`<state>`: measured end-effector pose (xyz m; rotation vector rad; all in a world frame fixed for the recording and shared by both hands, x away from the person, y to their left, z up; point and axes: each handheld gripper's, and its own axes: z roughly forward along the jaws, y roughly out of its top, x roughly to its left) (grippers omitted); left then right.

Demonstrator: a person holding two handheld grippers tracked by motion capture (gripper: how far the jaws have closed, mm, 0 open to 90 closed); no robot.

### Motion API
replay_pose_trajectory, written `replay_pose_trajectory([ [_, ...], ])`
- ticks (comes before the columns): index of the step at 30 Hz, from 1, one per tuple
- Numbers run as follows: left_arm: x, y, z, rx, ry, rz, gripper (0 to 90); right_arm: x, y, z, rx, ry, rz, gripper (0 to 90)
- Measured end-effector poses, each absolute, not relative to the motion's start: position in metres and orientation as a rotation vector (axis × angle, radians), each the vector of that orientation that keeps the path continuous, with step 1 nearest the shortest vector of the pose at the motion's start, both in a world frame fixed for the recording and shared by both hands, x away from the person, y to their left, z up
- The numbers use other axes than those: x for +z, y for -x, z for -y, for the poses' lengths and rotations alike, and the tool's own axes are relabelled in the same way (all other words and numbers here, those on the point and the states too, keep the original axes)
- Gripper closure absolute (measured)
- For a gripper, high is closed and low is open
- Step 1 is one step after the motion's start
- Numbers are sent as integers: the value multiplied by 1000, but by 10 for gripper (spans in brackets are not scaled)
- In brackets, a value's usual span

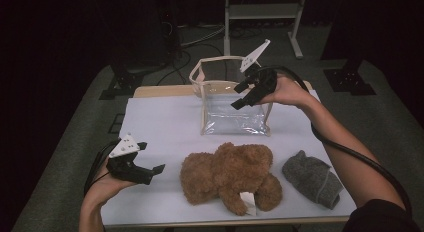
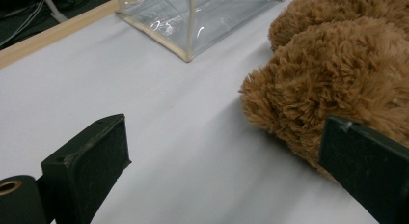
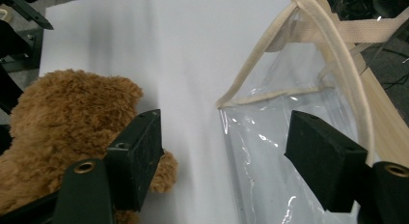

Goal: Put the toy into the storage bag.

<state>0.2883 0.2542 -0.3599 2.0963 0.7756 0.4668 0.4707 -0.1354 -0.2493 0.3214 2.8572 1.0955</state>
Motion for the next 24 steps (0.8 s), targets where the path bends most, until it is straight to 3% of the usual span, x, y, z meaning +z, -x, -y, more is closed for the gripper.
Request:
replay_pose_trajectory([
  [24,-363,-286,-266,460,-2090,-814,31,-235,-510,123,1013,-329,-2870,321],
])
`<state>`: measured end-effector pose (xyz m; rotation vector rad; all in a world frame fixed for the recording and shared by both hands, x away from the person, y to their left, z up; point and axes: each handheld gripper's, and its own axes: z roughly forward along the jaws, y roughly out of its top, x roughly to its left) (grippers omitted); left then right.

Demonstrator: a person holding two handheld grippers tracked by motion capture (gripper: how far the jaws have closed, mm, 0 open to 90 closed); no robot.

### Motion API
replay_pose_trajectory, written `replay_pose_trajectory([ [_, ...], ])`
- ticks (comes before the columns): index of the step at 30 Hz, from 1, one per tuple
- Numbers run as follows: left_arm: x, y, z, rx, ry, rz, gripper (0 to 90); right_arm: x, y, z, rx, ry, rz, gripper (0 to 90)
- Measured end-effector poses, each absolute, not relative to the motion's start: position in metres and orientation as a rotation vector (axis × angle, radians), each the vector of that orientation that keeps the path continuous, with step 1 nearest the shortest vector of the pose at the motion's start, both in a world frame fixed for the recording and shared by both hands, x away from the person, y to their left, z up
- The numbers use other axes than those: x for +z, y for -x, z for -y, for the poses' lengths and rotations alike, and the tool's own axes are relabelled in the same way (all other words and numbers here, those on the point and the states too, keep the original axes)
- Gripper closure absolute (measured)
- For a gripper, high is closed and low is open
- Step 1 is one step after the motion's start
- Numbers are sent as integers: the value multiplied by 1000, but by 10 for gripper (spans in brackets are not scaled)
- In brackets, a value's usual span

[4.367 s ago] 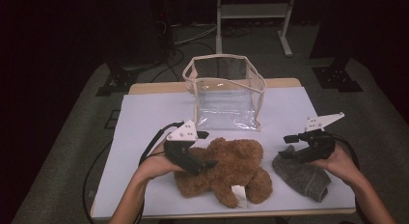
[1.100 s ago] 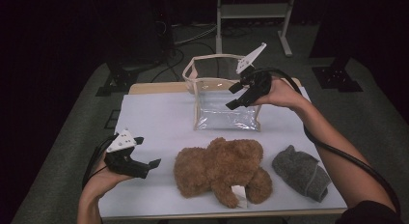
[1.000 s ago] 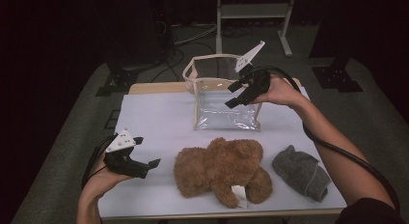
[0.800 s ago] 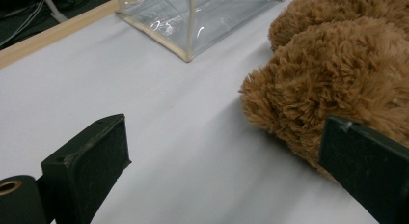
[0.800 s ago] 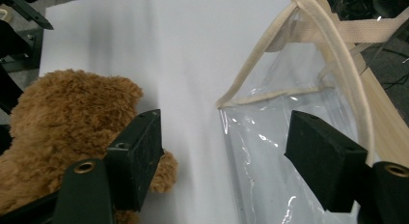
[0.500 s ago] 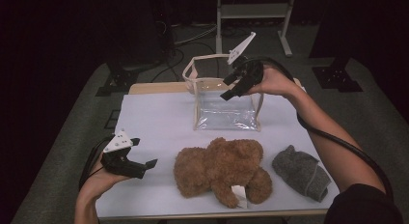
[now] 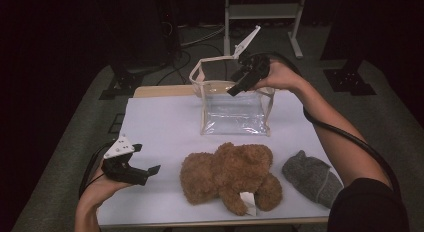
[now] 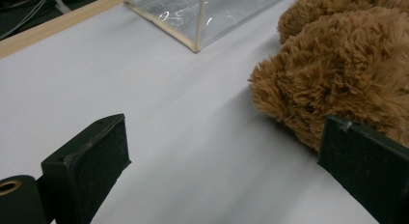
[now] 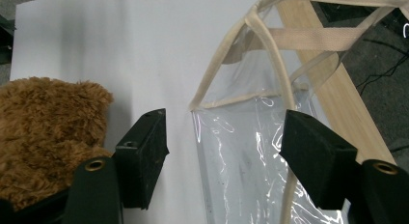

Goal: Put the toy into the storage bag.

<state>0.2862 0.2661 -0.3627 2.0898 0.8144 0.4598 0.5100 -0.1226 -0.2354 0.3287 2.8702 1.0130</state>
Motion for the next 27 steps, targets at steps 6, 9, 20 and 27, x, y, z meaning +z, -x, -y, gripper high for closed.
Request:
replay_pose_trajectory([
  [6,-363,-286,-268,457,-2085,-819,31,-238,-521,126,1005,-357,-2865,342],
  [9,-363,-287,-269,457,-2088,-821,31,-240,-525,128,998,-371,-2864,357],
  [20,-365,-287,-270,452,-2086,-826,31,-252,-538,133,980,-438,-2861,466],
  [27,-365,-287,-270,451,-2087,-823,31,-258,-540,135,962,-455,-2866,651],
])
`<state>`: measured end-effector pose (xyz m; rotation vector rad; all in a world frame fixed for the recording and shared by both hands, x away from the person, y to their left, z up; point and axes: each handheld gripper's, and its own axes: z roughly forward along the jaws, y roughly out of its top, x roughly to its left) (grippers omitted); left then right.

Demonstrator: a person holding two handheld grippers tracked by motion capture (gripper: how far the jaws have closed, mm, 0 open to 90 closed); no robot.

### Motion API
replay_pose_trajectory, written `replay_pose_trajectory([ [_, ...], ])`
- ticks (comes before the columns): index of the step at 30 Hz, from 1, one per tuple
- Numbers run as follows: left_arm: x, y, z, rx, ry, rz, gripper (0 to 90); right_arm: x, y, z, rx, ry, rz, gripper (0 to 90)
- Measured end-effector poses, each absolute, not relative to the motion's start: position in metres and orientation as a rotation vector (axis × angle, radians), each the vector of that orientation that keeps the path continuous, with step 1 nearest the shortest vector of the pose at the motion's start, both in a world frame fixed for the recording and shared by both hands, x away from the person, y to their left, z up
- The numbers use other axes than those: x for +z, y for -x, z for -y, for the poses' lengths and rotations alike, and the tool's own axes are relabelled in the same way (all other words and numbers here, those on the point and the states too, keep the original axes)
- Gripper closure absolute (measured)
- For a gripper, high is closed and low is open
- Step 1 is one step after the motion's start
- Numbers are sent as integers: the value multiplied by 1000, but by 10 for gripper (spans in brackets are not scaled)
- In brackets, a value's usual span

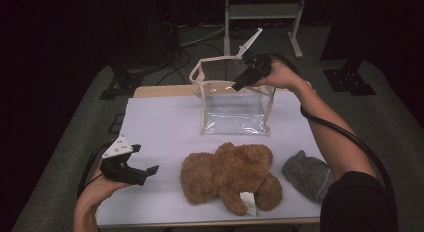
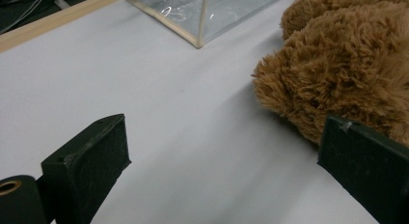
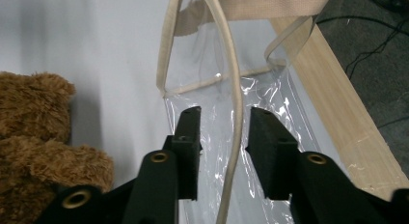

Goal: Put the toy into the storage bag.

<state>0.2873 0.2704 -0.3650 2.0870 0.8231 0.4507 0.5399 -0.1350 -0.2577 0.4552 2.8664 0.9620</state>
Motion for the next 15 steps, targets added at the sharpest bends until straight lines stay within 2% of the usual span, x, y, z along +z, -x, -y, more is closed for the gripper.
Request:
replay_pose_trajectory([
  [2,-365,-287,-271,450,-2086,-825,31,-259,-539,134,956,-446,-2878,734],
  [8,-365,-287,-271,448,-2091,-828,31,-261,-537,132,935,-407,-2883,853],
  [15,-365,-287,-270,445,-2088,-823,31,-260,-527,129,926,-365,-2916,869],
])
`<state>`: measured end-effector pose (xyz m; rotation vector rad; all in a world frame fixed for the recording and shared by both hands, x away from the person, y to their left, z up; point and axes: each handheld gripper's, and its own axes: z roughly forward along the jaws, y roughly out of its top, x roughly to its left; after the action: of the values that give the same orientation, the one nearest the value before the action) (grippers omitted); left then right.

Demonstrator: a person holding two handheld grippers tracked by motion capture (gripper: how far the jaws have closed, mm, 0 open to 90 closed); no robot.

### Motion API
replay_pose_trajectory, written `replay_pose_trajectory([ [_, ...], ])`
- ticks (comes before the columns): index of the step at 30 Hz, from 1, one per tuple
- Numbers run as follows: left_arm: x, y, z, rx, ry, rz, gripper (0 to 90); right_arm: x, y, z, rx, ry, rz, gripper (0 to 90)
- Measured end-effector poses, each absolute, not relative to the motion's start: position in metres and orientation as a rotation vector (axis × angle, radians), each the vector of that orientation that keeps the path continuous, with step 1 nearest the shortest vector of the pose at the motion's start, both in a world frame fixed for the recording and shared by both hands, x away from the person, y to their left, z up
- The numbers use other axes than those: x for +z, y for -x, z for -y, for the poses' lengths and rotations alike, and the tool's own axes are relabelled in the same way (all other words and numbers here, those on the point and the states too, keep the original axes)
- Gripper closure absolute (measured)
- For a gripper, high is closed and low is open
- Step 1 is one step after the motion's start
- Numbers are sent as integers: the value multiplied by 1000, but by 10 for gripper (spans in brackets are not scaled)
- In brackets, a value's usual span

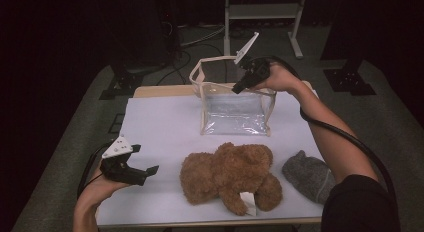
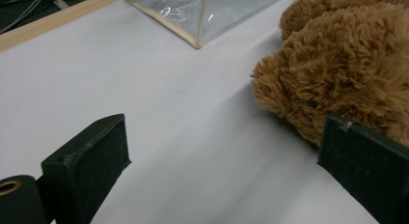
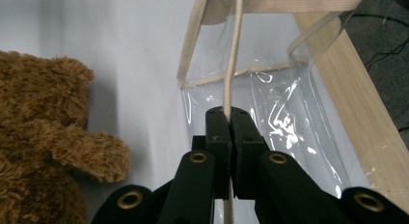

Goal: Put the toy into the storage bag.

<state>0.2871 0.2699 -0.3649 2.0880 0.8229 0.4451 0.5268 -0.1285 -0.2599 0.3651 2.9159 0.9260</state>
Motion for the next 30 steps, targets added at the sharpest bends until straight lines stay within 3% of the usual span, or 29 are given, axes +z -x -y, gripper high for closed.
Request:
replay_pose_trajectory([
  [30,-365,-287,-267,432,-2092,-802,31,-266,-459,121,1011,-213,-2975,872],
])
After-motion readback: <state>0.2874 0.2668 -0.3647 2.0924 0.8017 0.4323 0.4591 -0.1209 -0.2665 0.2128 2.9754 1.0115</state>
